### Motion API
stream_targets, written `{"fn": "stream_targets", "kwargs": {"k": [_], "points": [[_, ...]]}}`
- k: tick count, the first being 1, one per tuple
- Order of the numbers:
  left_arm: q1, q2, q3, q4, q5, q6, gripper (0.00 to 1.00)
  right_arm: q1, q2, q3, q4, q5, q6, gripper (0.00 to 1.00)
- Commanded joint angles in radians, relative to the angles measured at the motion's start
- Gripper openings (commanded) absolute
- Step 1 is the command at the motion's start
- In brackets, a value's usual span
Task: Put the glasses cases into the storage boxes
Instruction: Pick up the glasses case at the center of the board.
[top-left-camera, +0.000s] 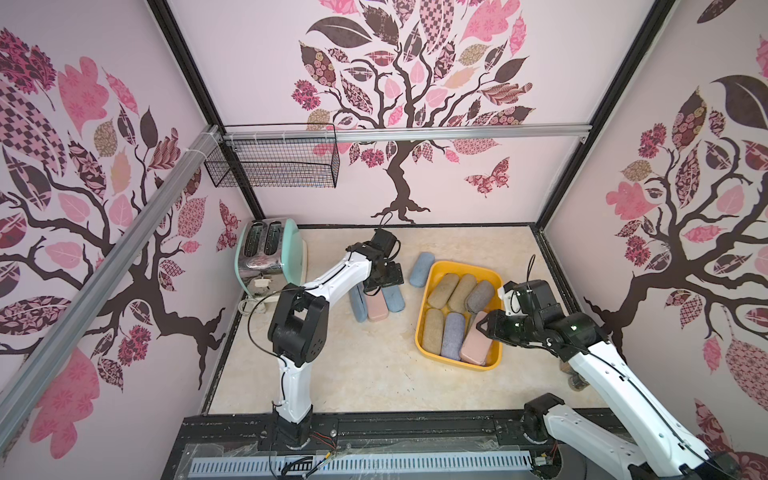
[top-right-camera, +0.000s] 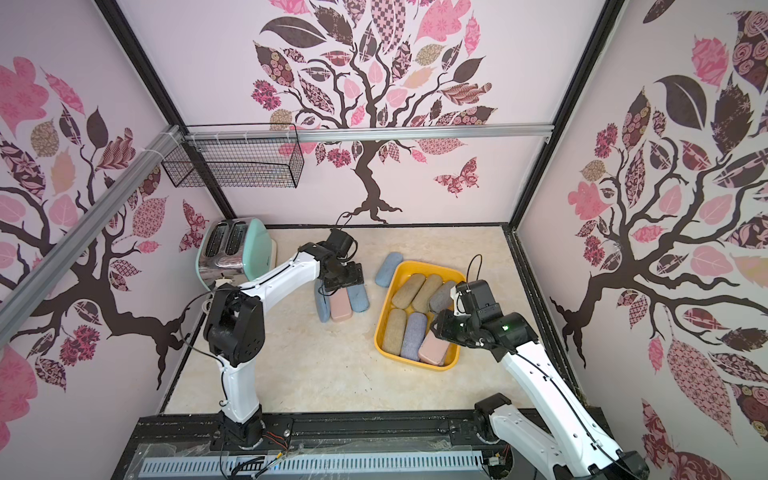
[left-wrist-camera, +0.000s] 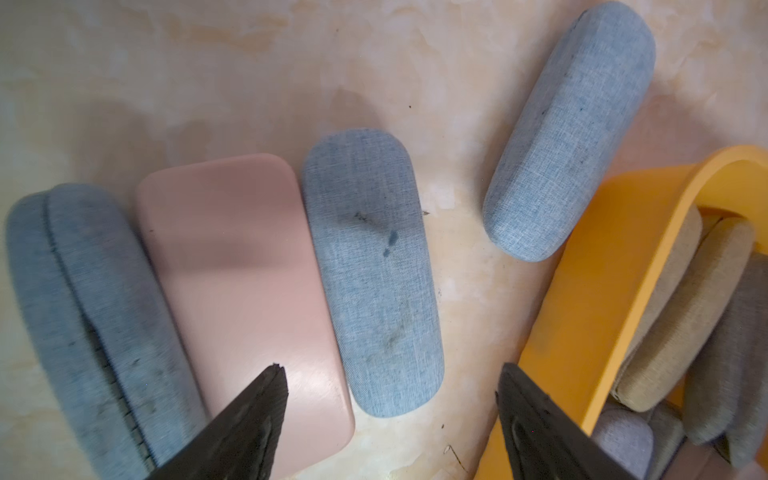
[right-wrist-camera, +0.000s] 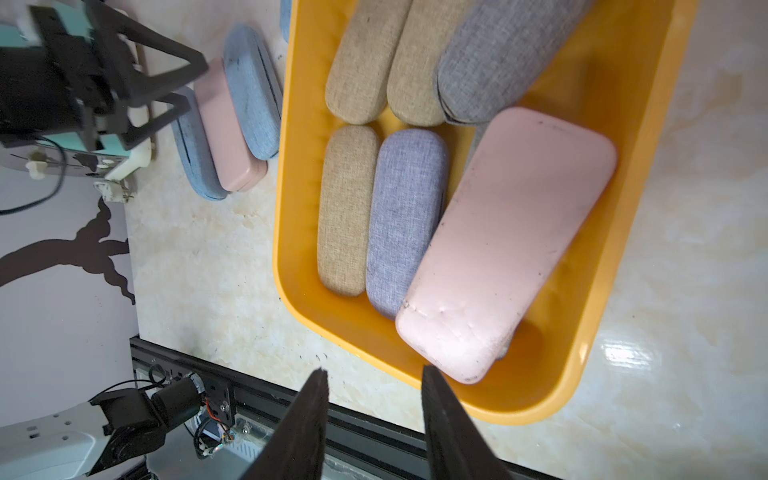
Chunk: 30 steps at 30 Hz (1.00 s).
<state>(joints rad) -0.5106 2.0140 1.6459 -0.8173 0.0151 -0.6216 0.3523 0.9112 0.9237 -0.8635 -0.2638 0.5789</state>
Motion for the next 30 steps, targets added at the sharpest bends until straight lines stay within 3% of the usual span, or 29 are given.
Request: {"fn": "stream_targets", "kwargs": {"k": [1,5,8,14,19,30], "points": [[0.017,0.043,0.027,-0.020,-0.048,0.005,0.79,0.004,0.019,0.060,0.018,0.015,0.005,0.41],[0.018,0.102,0.092,0.024,0.046,-0.001,0.73,0.005,0.041,0.076,0.036,0.001,0.007,0.41],[0.004,0.136,0.174,0.106,0.083,0.031,0.77,0.007,0.050,0.072,0.044,-0.003,0.010,0.41],[-0.004,0.371,0.537,0.063,0.063,0.107,0.78,0.006,0.052,0.076,0.037,0.013,0.024,0.41],[-0.007,0.584,0.811,0.027,0.142,0.161,0.81,0.007,0.055,0.097,0.006,0.033,0.028,0.41],[-0.041,0.656,0.824,0.057,0.159,0.207,0.88,0.006,0.071,0.093,0.006,0.041,0.032,0.41]]}}
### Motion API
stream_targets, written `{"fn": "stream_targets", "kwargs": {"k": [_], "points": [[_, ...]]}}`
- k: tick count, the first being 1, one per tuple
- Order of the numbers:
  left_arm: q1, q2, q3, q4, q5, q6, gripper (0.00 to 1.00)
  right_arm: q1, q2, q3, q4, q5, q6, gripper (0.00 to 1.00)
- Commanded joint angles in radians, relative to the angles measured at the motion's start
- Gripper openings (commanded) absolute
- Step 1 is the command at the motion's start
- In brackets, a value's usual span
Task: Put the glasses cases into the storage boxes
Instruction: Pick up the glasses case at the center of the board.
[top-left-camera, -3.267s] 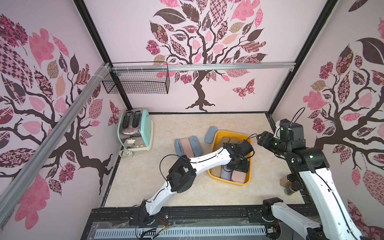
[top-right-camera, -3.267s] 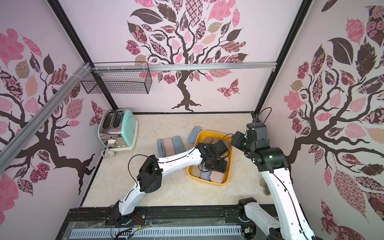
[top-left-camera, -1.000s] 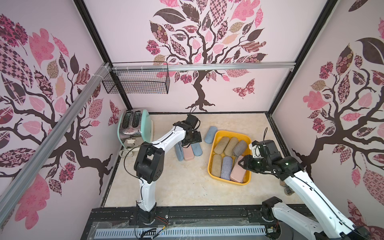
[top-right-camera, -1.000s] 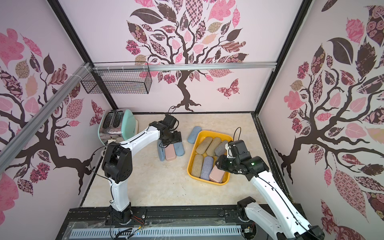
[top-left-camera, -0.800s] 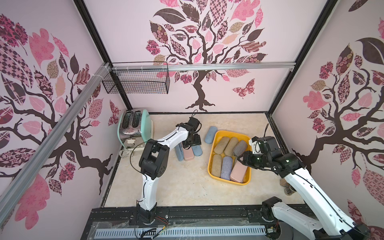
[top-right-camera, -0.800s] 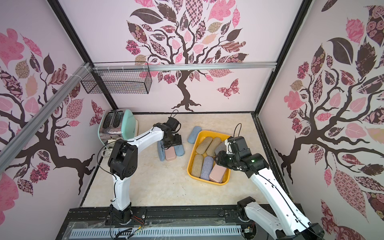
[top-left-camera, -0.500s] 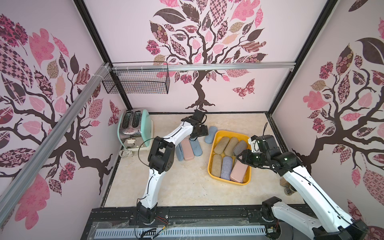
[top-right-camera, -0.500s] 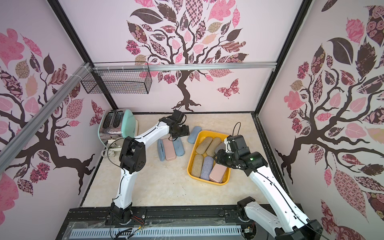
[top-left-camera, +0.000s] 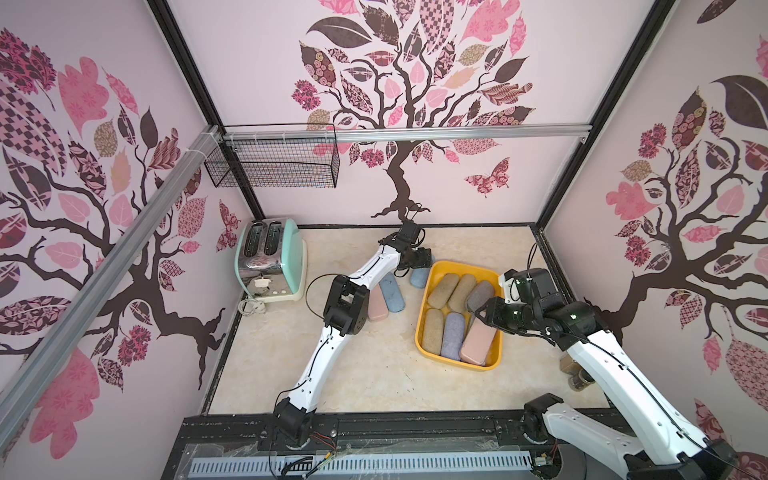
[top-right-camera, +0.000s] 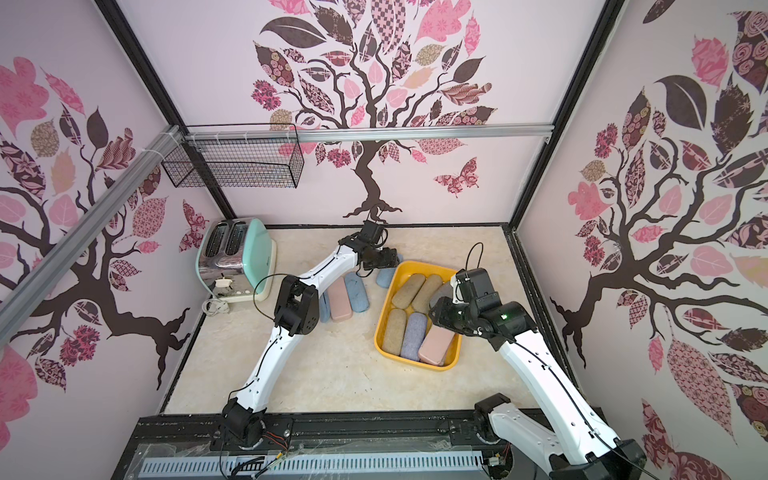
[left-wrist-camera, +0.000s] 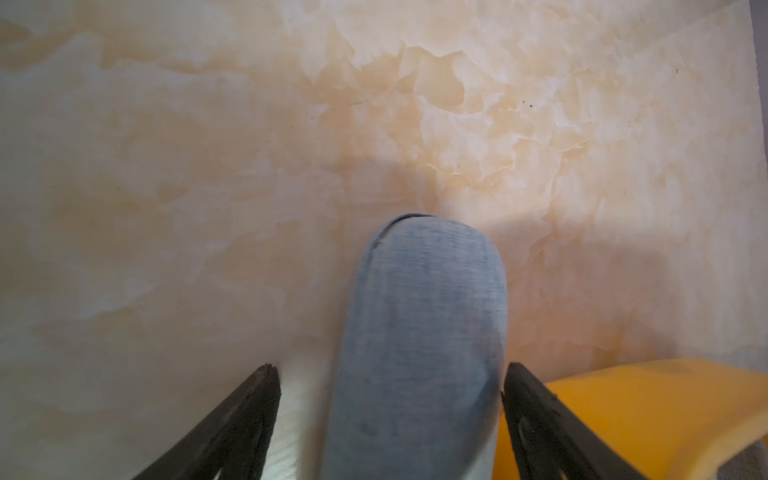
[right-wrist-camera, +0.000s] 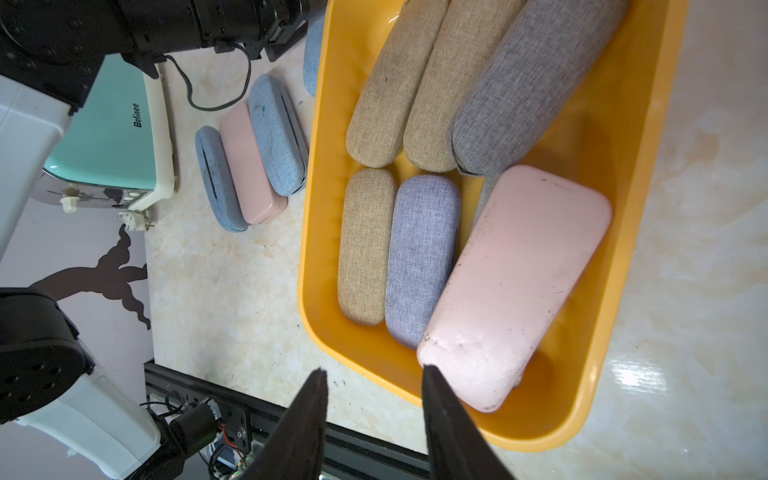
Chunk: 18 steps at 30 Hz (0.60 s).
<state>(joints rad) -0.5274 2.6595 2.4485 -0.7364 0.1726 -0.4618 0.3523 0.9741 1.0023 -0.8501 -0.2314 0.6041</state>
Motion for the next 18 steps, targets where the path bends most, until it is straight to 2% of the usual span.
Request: {"fn": "stream_targets", "kwargs": {"k": [1,5,12,15,18], "points": [[-0.033,0.003,0.010,-0.026,-0.025,0.059,0.89,0.006,0.008,0.007,-0.002,0.004,0.009,0.42],[-0.043,-0.009,-0.029,-0.038,-0.114,0.066,0.90,0.006,0.007,-0.002,0.005,-0.002,0.009,0.41],[-0.046,0.030,0.030,-0.214,-0.344,0.065,0.78,0.006,0.011,0.030,-0.002,0.002,0.000,0.42],[-0.045,0.012,-0.020,-0.226,-0.381,0.057,0.74,0.006,0.011,0.043,0.002,0.003,0.003,0.42],[-0.045,-0.026,-0.089,-0.196,-0.373,0.051,0.68,0.007,0.014,0.049,0.008,-0.002,0.006,0.42]]}}
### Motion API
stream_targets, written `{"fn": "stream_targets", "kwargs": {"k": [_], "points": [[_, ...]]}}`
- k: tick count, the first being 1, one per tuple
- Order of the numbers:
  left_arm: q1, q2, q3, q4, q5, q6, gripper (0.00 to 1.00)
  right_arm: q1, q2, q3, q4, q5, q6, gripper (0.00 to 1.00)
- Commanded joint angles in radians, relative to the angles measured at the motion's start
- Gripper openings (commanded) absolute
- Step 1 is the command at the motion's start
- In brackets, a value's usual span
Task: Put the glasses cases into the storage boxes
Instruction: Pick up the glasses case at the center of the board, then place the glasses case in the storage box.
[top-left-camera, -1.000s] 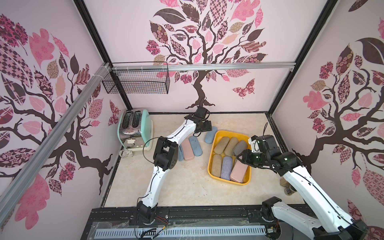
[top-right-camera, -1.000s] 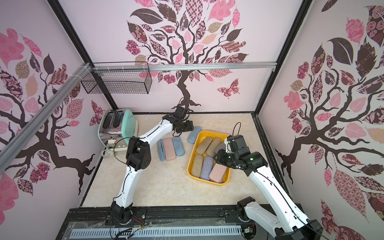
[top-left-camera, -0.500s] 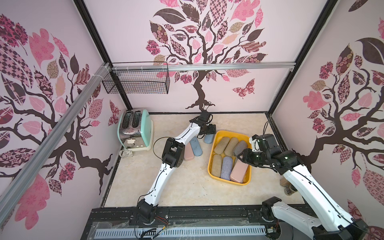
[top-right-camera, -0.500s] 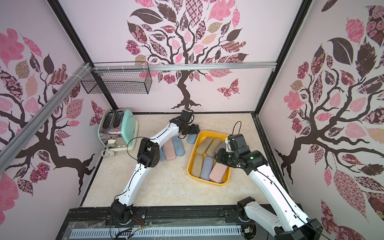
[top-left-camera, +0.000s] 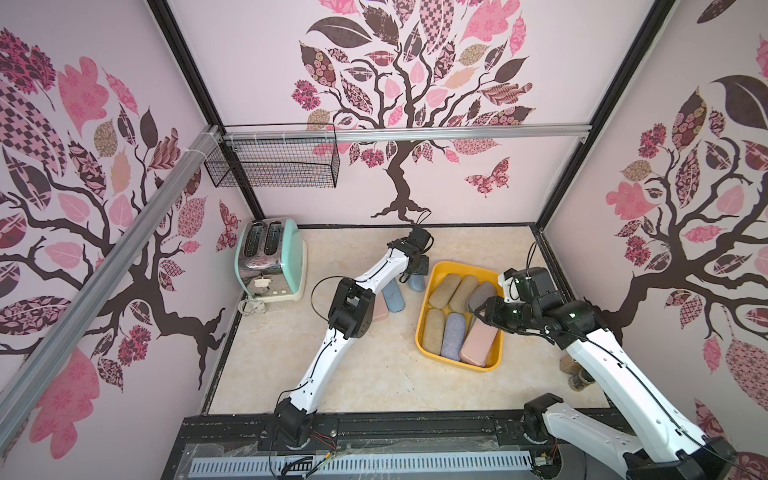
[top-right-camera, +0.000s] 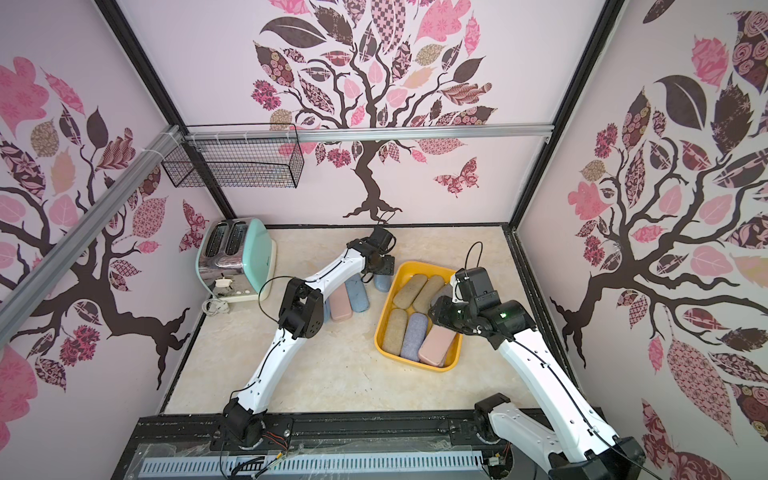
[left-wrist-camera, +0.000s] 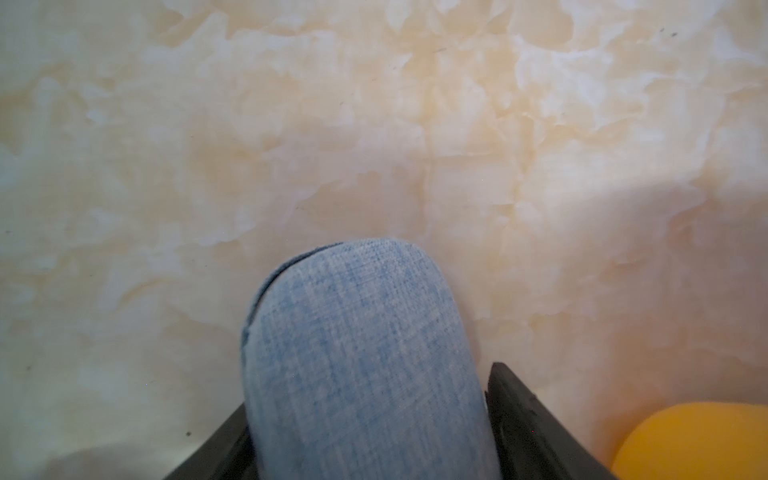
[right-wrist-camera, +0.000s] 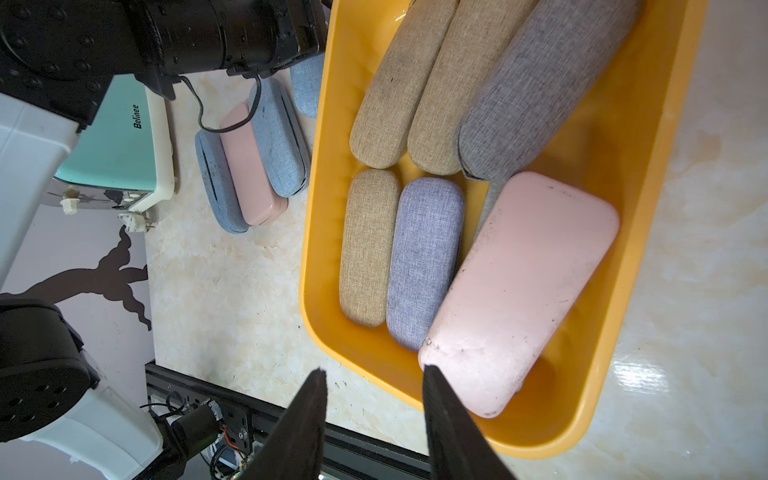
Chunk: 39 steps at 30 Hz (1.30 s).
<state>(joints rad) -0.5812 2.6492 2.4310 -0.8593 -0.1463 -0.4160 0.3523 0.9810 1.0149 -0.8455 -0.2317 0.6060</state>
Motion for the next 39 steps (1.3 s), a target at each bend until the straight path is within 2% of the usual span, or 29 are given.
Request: {"fn": "stream_targets", "kwargs": {"k": [1,8,17,20,23,27,32,36,39], "points": [[0.008,-0.035,-0.099,-0.051,-0.038,0.005,0.65,0.006,0.008,0.036,0.005,-0.004,0.004,0.42],[0.008,-0.170,-0.190,0.026,0.011,-0.026,0.59,0.007,0.004,0.040,0.001,0.011,0.006,0.42],[0.010,-0.274,-0.213,0.043,0.069,-0.066,0.54,0.007,-0.019,0.045,0.002,0.050,0.011,0.42],[0.012,-0.328,-0.214,0.021,0.101,-0.089,0.53,0.006,-0.026,0.056,-0.001,0.071,0.009,0.42],[0.005,-0.426,-0.261,0.032,0.187,-0.119,0.54,0.005,-0.020,0.086,-0.022,0.122,0.009,0.42],[-0.050,-0.566,-0.385,0.060,0.305,-0.128,0.54,0.003,-0.008,0.141,-0.040,0.175,0.019,0.42],[-0.165,-0.693,-0.600,0.122,0.337,-0.171,0.53,0.002,-0.020,0.189,-0.055,0.210,0.024,0.44],[-0.235,-0.724,-0.710,0.210,0.341,-0.207,0.54,0.002,-0.030,0.193,-0.058,0.206,0.028,0.44],[-0.236,-0.658,-0.647,0.197,0.353,-0.201,0.53,0.001,-0.039,0.185,-0.057,0.200,0.034,0.44]]}}
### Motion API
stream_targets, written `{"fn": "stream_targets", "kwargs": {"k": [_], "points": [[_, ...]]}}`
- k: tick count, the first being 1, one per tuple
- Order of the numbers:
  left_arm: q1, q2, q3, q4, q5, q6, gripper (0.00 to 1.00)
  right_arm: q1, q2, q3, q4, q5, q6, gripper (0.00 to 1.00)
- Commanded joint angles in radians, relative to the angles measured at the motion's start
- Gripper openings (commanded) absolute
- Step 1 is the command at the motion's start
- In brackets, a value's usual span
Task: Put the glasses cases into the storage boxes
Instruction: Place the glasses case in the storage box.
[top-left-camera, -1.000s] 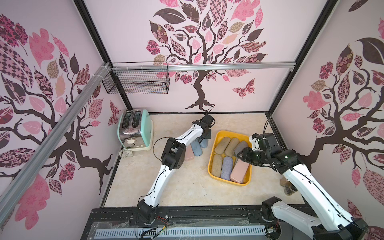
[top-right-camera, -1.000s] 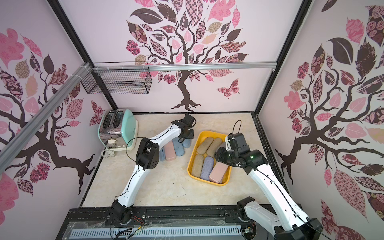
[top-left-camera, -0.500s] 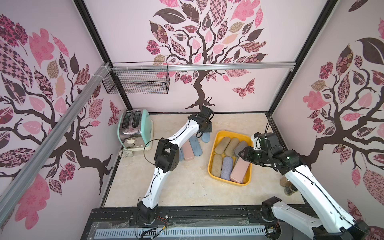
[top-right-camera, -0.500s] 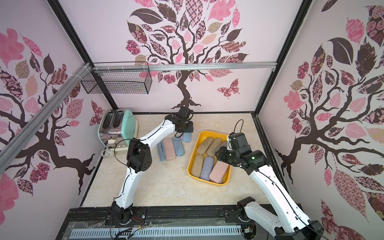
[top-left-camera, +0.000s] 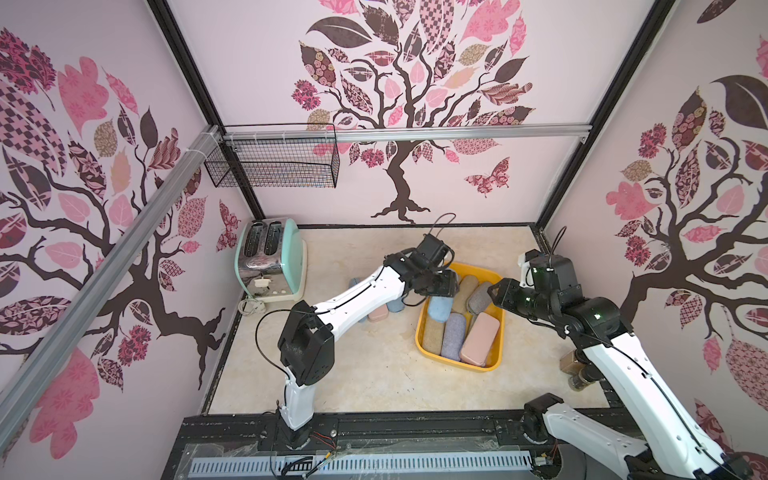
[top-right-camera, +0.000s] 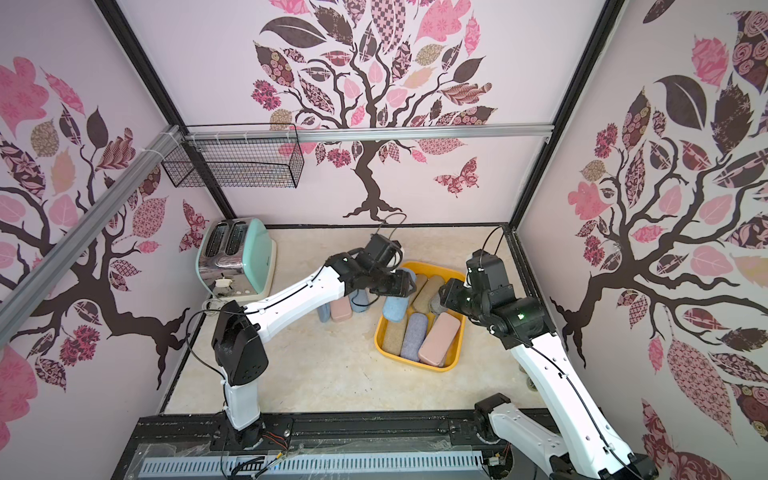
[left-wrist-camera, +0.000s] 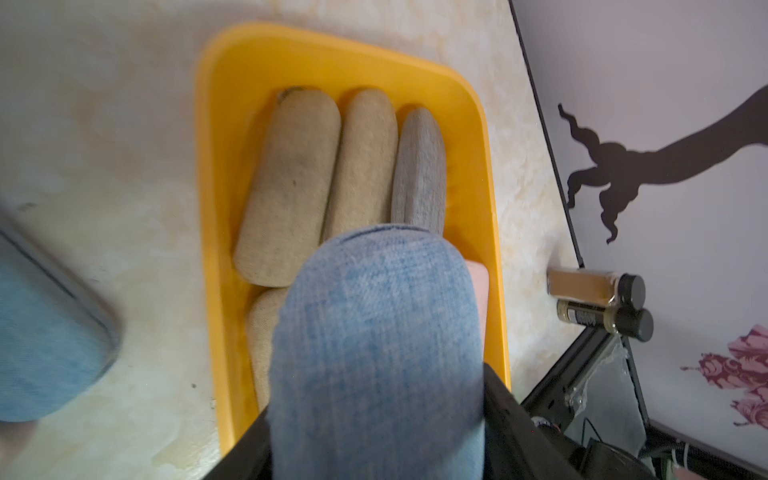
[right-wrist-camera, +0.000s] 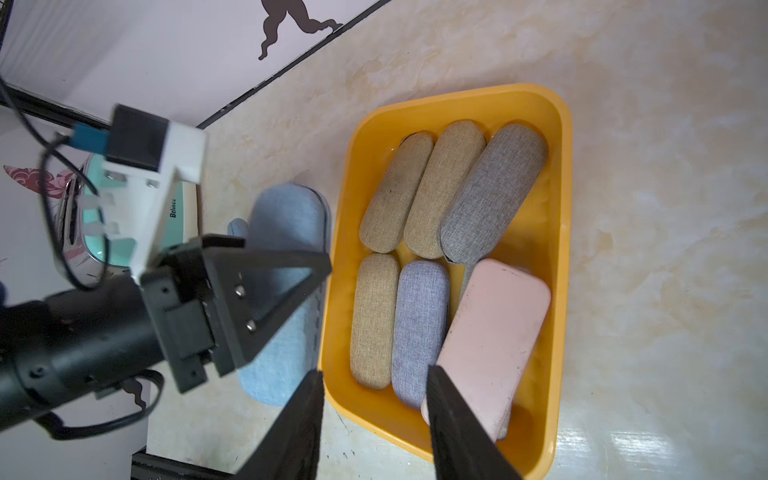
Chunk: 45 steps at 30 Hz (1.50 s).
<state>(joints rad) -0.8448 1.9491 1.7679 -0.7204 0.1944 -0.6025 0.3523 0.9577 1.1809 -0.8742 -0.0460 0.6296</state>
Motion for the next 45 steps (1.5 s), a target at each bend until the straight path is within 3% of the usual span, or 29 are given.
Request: {"fn": "stream_targets", "kwargs": {"k": [1,6,13,18,25,32,37,40,45], "points": [[0.029,0.070,0.051,0.048,0.013,0.001,0.53,0.001,-0.020,0.018,-0.029,0.014,0.012,0.45],[0.047,0.265,0.291,-0.035,0.014,0.061,0.52,0.000,-0.034,0.002,-0.037,0.014,0.012,0.44],[0.111,0.431,0.470,-0.085,0.030,0.066,0.57,-0.004,-0.034,-0.004,-0.047,0.014,0.008,0.46],[0.131,0.440,0.421,0.012,0.120,0.061,0.84,-0.004,-0.025,0.014,-0.042,0.004,0.004,0.46],[0.130,0.410,0.401,0.029,0.145,0.039,0.86,-0.005,-0.025,0.018,-0.039,-0.006,0.004,0.46],[0.141,0.191,0.372,-0.003,0.071,0.028,0.86,-0.004,0.001,0.038,-0.042,-0.007,-0.022,0.46],[0.220,-0.109,0.148,-0.021,-0.059,0.042,0.86,0.079,0.057,0.028,0.018,-0.020,-0.027,0.45],[0.329,-0.339,-0.091,-0.016,-0.112,0.059,0.89,0.233,0.151,0.045,0.067,0.069,-0.014,0.45],[0.649,-0.673,-0.489,-0.004,-0.053,0.098,0.94,0.390,0.368,0.104,0.209,0.092,-0.017,0.44]]}}
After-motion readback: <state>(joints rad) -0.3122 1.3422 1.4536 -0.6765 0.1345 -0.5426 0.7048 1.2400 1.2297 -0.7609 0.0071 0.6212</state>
